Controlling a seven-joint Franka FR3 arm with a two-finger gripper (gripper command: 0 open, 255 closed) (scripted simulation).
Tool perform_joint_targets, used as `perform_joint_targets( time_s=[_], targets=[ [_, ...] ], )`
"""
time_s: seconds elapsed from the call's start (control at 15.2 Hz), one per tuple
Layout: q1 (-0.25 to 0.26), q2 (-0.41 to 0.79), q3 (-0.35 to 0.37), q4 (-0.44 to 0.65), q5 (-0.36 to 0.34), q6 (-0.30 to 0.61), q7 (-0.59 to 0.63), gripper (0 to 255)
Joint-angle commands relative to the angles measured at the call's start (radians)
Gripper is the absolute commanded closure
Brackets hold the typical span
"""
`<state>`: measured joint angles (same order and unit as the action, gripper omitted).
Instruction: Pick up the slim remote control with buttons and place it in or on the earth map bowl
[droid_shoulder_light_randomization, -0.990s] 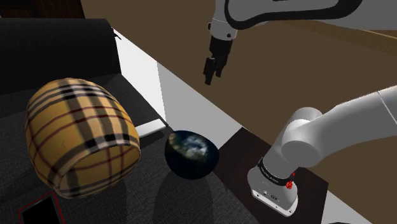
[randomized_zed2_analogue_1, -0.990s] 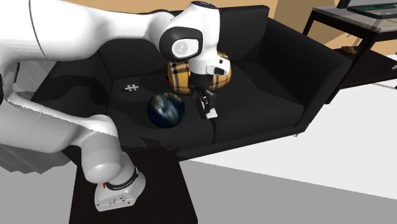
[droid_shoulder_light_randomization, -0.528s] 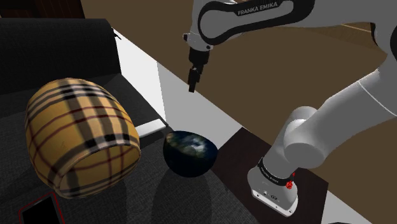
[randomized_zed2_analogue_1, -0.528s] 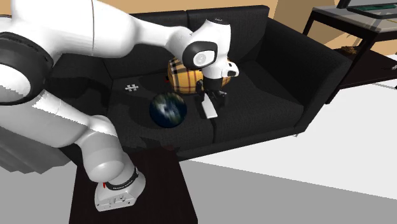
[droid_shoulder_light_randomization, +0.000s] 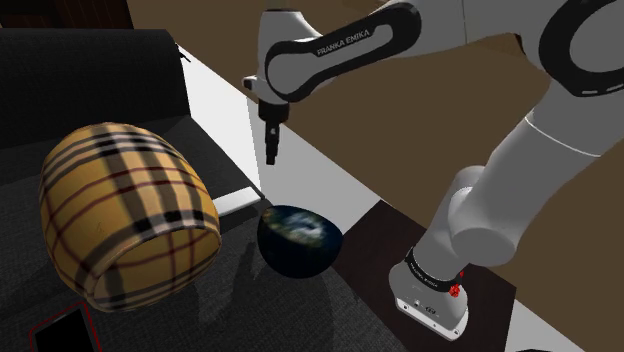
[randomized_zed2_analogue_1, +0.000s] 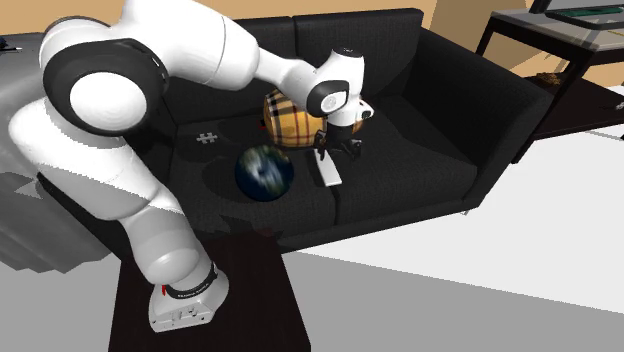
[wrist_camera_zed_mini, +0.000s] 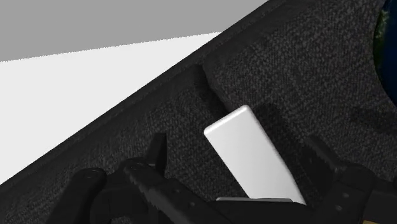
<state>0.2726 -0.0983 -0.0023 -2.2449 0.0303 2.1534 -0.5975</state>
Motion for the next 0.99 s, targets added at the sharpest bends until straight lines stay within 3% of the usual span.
perform_joint_targets(
  time_s=[0.0, 0.73, 0.92],
  targets=[
    [0.016, 0.057, 0.009, 0.025, 0.005, 0.037, -0.071, 0],
    [0.098, 0.339, 0.111, 0.162, -0.007, 0.198, -0.372, 0],
    [0.103, 0.372, 0.117, 0.164, -0.012, 0.229, -0.386, 0]
  ],
)
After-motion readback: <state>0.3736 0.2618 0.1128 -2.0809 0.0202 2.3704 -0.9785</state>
